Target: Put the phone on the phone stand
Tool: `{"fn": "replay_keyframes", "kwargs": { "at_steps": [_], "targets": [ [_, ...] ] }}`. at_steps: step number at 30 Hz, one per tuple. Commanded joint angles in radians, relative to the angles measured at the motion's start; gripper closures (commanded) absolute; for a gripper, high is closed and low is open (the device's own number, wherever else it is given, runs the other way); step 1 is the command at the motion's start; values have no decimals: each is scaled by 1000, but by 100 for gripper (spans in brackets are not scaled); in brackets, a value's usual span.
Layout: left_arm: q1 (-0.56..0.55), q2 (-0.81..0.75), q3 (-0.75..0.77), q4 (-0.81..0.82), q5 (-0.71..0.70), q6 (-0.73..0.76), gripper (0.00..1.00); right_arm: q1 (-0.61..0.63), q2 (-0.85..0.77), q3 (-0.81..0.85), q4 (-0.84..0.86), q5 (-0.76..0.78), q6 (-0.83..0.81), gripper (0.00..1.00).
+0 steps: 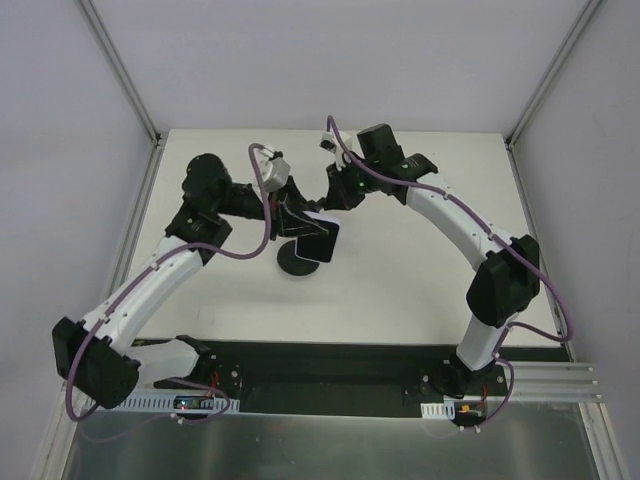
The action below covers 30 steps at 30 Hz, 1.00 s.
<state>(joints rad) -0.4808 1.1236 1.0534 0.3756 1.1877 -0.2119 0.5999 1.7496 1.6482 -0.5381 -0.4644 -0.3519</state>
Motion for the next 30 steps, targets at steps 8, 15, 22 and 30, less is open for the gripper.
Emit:
{"fn": "replay_keyframes", "kwargs": {
  "at_steps": [8,15,22,30],
  "targets": [
    [-12,373,288,83,386,200,100,-45,25,113,-43,-206,-55,99],
    [24,562,333,533,460,-191,100,-54,25,102,-42,-237,-48,99],
    [38,801,487,1306,460,-891,100,-55,44,128,-39,-252,-35,99],
    [70,760,378,1304,391,-776,100,-61,51,130,-40,-226,-24,99]
  ]
}}
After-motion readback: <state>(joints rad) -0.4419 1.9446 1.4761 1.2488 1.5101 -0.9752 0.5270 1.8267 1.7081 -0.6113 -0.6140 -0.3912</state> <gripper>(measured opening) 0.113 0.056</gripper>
